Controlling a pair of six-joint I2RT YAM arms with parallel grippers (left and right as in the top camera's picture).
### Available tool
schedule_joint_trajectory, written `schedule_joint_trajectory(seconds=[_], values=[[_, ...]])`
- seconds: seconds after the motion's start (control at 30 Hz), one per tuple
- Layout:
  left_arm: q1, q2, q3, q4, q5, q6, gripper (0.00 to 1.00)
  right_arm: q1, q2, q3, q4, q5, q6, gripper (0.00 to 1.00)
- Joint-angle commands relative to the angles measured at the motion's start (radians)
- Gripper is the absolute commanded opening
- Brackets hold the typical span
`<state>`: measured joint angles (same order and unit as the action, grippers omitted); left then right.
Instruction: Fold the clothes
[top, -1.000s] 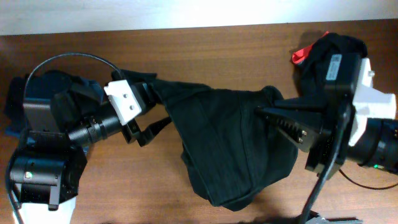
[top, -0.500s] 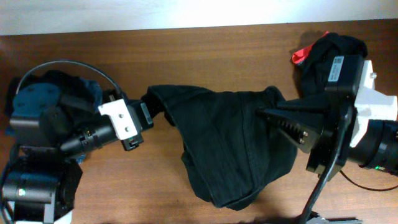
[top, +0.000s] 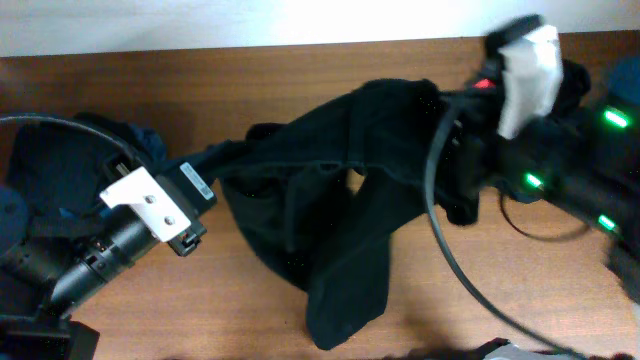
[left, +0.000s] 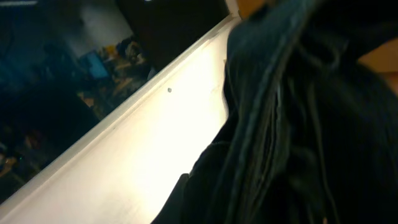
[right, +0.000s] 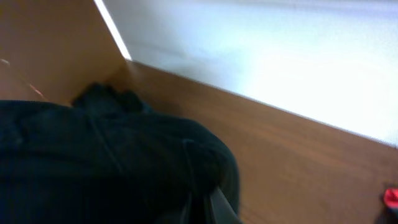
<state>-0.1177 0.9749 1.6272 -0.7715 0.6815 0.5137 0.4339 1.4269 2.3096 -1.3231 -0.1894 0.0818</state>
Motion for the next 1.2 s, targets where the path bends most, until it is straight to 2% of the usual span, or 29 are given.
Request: schedule_joint_trajectory(seconds=[0.0, 0.1, 0.3, 0.5, 0.7, 0.93, 1.17], values=[[0.002, -0.014, 0.035, 0.006, -0.084, -0.058, 0.00, -0.011, 0.038, 0.013, -0.009, 0.243, 0.031, 0.06], [0.002, -0.014, 0.040, 0.004, -0.147, -0.084, 0.00, -0.011, 0.050, 0.013, -0.011, 0.335, 0.031, 0.06], [0.002, -0.008, 0.040, 0.004, -0.148, -0.083, 0.00, -0.011, 0.052, 0.013, -0.032, 0.343, 0.022, 0.09], [0.002, 0.012, 0.040, 0.005, -0.148, -0.083, 0.00, -0.010, 0.041, 0.013, -0.100, 0.289, -0.026, 0.39], [0.002, 0.027, 0.041, 0.013, -0.148, -0.095, 0.00, -0.009, 0.024, 0.013, -0.167, 0.107, -0.101, 0.60], [0.002, 0.047, 0.041, 0.091, -0.149, -0.159, 0.00, -0.009, 0.025, 0.013, -0.243, 0.016, -0.105, 0.69], [0.002, 0.098, 0.041, 0.236, -0.238, -0.339, 0.00, -0.009, 0.029, 0.012, -0.264, -0.010, -0.100, 0.72]])
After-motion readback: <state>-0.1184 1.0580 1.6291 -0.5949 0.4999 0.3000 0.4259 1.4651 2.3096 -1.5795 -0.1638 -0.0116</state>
